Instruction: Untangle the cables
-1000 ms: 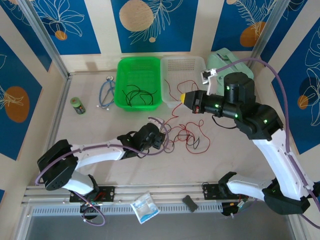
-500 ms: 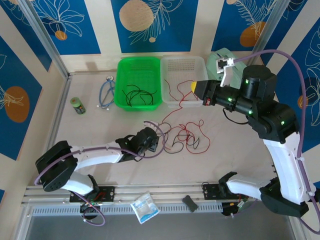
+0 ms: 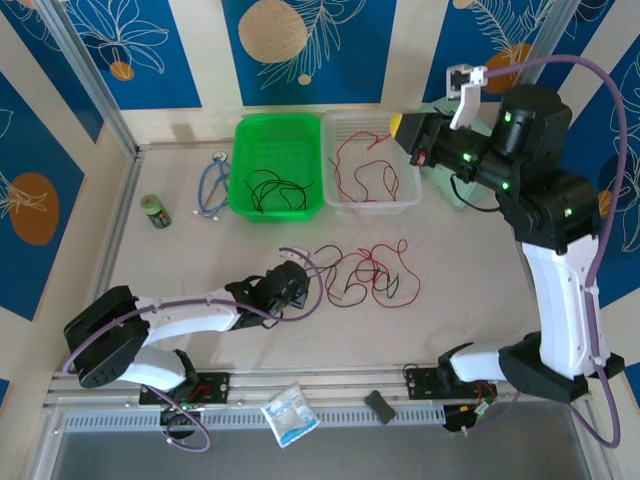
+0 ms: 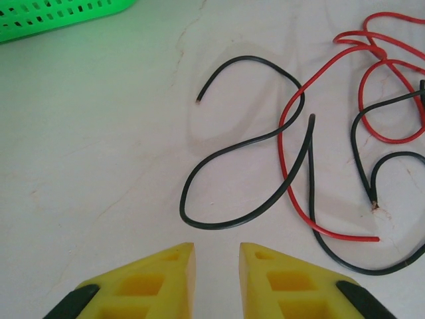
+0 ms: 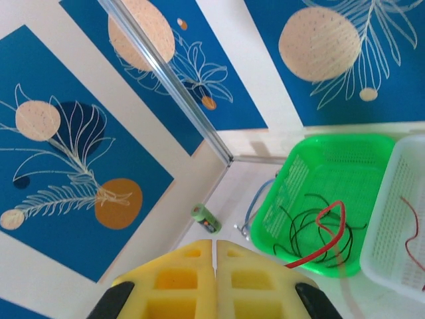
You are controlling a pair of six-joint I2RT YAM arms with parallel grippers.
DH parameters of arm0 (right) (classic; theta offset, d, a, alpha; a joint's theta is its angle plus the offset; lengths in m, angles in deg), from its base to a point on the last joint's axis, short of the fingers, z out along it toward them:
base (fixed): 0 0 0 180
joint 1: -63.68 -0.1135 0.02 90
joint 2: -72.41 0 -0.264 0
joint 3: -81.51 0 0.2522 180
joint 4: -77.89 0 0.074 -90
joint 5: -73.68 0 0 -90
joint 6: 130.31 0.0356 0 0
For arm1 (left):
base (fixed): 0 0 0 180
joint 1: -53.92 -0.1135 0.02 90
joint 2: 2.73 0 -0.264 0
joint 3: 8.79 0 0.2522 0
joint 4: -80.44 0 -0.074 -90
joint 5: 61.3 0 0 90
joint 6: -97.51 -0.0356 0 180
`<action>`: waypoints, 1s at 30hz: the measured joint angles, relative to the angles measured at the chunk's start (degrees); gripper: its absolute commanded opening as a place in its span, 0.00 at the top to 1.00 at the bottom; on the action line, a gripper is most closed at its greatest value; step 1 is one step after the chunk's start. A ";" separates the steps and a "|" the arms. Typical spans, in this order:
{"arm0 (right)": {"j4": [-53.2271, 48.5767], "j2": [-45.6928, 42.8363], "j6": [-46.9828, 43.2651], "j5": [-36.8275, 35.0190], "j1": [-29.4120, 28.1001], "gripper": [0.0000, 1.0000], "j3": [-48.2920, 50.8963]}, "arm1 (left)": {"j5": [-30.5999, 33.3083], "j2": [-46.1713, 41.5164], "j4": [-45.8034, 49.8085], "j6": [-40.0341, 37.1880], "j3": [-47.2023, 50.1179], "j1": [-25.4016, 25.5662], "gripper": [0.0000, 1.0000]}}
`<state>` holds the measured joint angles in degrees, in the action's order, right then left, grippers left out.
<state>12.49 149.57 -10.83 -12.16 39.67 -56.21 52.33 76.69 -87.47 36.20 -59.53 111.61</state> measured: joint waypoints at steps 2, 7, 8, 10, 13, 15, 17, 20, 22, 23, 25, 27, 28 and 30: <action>0.17 2.43 -0.17 0.61 0.79 1.00 -2.60 | 0.04 -0.11 0.46 0.00 0.17 0.00 0.76; 0.66 9.53 -1.09 1.29 2.84 1.00 -8.70 | 0.04 -0.81 0.94 0.02 0.57 0.00 0.76; 0.83 10.93 -1.46 1.27 3.23 1.00 -9.68 | 0.04 -1.18 1.11 0.02 0.72 0.00 0.75; 0.96 13.84 -2.12 1.25 4.24 1.00 -11.76 | 0.02 -2.23 1.55 0.15 1.03 0.00 0.71; 1.05 17.90 -3.08 1.25 6.01 1.00 -14.62 | -0.22 -4.22 2.32 0.44 1.38 -0.02 0.64; 1.20 20.11 -3.58 1.25 7.15 1.00 -15.82 | -0.68 -5.95 2.80 0.61 1.77 0.02 0.61; 1.79 22.14 -3.80 1.38 8.13 1.00 -16.35 | -1.01 -8.13 3.45 0.74 2.34 0.11 0.57; 2.95 25.70 -3.82 1.86 9.14 1.00 -17.18 | -1.29 -11.93 4.74 0.98 3.21 0.35 0.54; 3.65 28.74 -3.85 1.97 9.42 1.00 -17.92 | -1.31 -14.69 6.14 1.07 3.61 0.70 0.52; 3.93 30.10 -3.93 1.95 9.51 1.00 -18.14 | -1.29 -15.91 6.93 1.07 3.72 0.87 0.52; 4.33 33.40 -4.04 1.88 9.64 1.00 -18.34 | -1.27 -18.21 8.33 1.11 3.82 1.18 0.51; 4.50 36.72 -4.35 1.62 9.68 1.00 -18.34 | -1.25 -20.17 9.86 1.38 3.85 1.40 0.51; 4.50 38.42 -4.55 1.44 9.68 1.00 -18.34 | -1.20 -21.07 10.58 1.51 3.85 1.49 0.50; 4.48 41.88 -4.90 0.72 9.68 1.00 -18.34 | -1.07 -22.51 11.91 1.55 3.85 1.53 0.50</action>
<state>16.97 191.45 -15.73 -11.44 49.35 -74.55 51.26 54.18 -75.56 37.75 -55.68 113.14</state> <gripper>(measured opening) 0.050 0.496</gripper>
